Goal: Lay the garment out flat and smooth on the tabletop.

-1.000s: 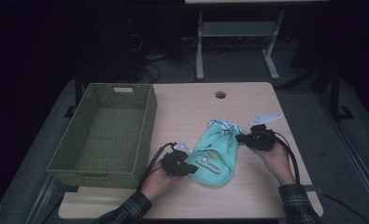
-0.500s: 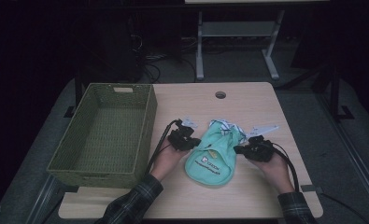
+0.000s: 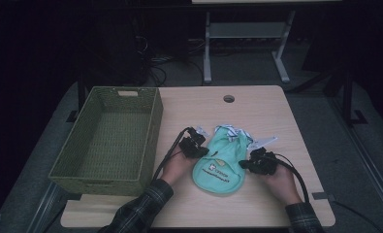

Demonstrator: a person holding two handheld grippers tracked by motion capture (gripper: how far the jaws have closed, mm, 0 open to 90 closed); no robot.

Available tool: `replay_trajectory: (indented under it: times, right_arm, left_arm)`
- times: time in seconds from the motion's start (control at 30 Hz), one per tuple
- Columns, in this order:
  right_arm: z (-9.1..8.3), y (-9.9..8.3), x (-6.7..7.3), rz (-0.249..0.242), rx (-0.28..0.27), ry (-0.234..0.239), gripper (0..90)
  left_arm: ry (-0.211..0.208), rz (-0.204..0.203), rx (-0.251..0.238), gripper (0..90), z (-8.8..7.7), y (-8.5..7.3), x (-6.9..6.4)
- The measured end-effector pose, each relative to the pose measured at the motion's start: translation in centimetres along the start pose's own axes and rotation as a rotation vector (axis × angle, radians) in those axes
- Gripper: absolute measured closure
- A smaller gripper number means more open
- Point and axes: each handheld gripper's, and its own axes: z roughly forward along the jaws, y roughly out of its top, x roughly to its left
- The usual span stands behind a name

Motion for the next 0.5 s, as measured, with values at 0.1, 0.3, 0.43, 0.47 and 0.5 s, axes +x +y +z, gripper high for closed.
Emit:
replay_trajectory:
  times: [0.1, 0.3, 0.43, 0.47, 0.5]
  right_arm:
    - [-0.4, -0.6, -0.6, 0.021, -0.006, -0.013, 90.0]
    - [-1.3, -1.4, -1.4, 0.054, -0.002, -0.029, 90.0]
    - [-1.3, -1.4, -1.4, 0.051, -0.001, -0.033, 90.0]
    - [-1.3, -1.4, -1.4, 0.046, 0.001, -0.033, 90.0]
    - [-1.3, -1.3, -1.4, 0.044, 0.004, -0.032, 90.0]
  left_arm:
    - [0.003, -0.002, 0.001, 89.8, -0.4, -0.5, 0.0]
    - [-0.004, -0.001, 0.016, 89.9, -1.1, -1.3, -0.3]
    - [-0.019, 0.001, 0.025, 89.8, -1.6, -1.9, -0.9]
    - [-0.031, -0.003, 0.026, 89.8, -1.6, -2.0, -1.0]
    - [-0.042, -0.008, 0.03, 89.8, -1.7, -2.0, -1.0]
